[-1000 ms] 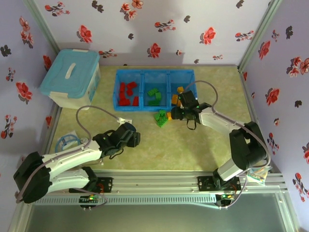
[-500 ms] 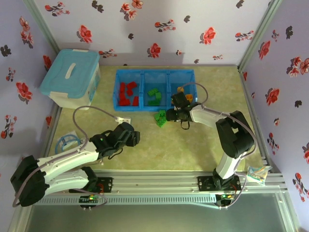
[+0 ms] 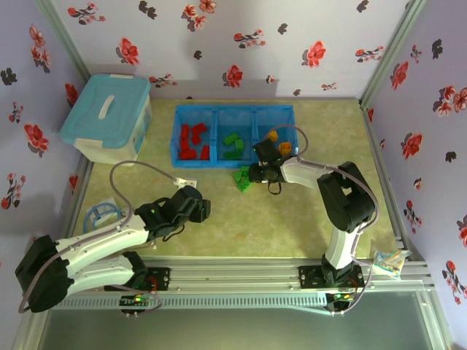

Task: Sort the legos into containers by color
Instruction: Pick up the lego from the center of the table.

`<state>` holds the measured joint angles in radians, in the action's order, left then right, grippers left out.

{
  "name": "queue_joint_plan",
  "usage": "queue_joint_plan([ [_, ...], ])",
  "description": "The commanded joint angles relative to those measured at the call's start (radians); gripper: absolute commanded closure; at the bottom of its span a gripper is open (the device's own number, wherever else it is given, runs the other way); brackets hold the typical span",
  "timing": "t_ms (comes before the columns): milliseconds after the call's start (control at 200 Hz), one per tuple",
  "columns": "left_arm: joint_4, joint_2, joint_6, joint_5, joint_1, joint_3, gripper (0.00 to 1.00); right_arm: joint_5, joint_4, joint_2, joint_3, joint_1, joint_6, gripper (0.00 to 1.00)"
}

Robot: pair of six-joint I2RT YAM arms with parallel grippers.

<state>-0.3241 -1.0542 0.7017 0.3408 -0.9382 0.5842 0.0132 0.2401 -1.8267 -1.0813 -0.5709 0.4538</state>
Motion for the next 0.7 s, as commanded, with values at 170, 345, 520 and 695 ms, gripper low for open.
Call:
queue_joint_plan([
  [170,-0.003,0.023,0.018,0.027,-0.008,-0.025,0.35,0.053,0.003,0.028,0.025,-0.032,0.025,0.75],
  [345,-0.003,0.020,0.015,0.026,-0.008,-0.021,0.36,0.096,0.029,0.129,0.072,-0.065,0.028,0.79],
  [520,-0.001,0.014,0.012,0.029,-0.008,-0.015,0.36,0.170,0.066,0.266,0.115,-0.069,0.022,0.80],
  [695,0.003,-0.003,0.010,0.024,-0.010,0.000,0.36,0.217,0.158,0.296,0.033,-0.032,-0.035,0.80],
])
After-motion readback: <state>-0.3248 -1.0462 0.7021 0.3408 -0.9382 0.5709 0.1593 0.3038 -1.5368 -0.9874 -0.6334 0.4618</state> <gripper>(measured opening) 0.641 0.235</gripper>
